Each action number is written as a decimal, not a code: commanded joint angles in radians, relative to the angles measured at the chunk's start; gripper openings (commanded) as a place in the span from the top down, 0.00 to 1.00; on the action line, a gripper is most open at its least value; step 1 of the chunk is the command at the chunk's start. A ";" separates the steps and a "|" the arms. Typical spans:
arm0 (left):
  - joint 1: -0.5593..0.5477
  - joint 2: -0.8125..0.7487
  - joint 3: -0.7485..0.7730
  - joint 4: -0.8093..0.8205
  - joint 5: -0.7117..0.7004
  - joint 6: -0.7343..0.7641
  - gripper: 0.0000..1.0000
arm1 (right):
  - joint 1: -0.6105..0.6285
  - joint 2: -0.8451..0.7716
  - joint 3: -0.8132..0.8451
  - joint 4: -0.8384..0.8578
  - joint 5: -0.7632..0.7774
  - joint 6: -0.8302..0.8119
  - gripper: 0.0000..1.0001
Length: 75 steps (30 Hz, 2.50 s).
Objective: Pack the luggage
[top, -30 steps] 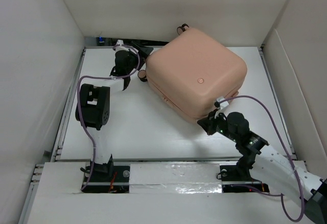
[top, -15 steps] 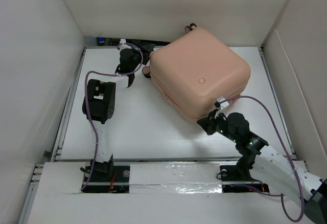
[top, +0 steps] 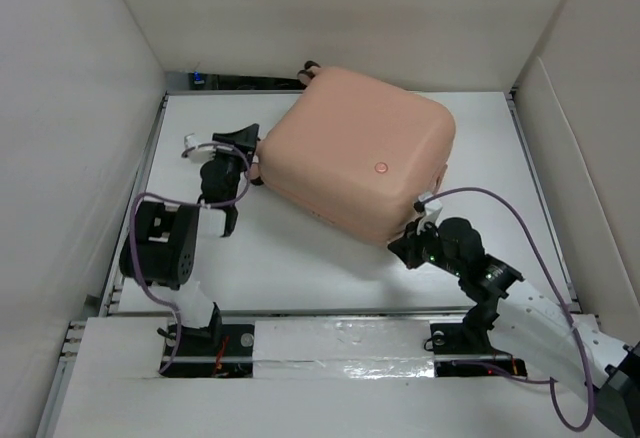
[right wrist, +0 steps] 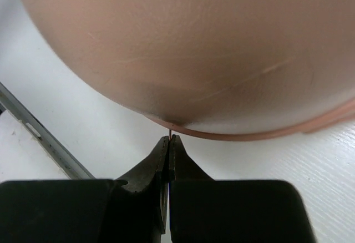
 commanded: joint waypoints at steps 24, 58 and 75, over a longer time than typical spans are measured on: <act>-0.177 -0.898 -0.346 -0.369 0.002 0.339 1.00 | 0.283 -0.012 -0.044 0.367 0.245 0.075 1.00; 0.013 -0.304 -0.325 0.005 0.054 0.293 1.00 | 0.306 0.153 0.175 0.334 -0.092 0.093 1.00; -0.312 -0.206 -0.394 0.165 0.085 0.210 1.00 | -0.250 0.154 0.293 0.286 -0.064 -0.018 1.00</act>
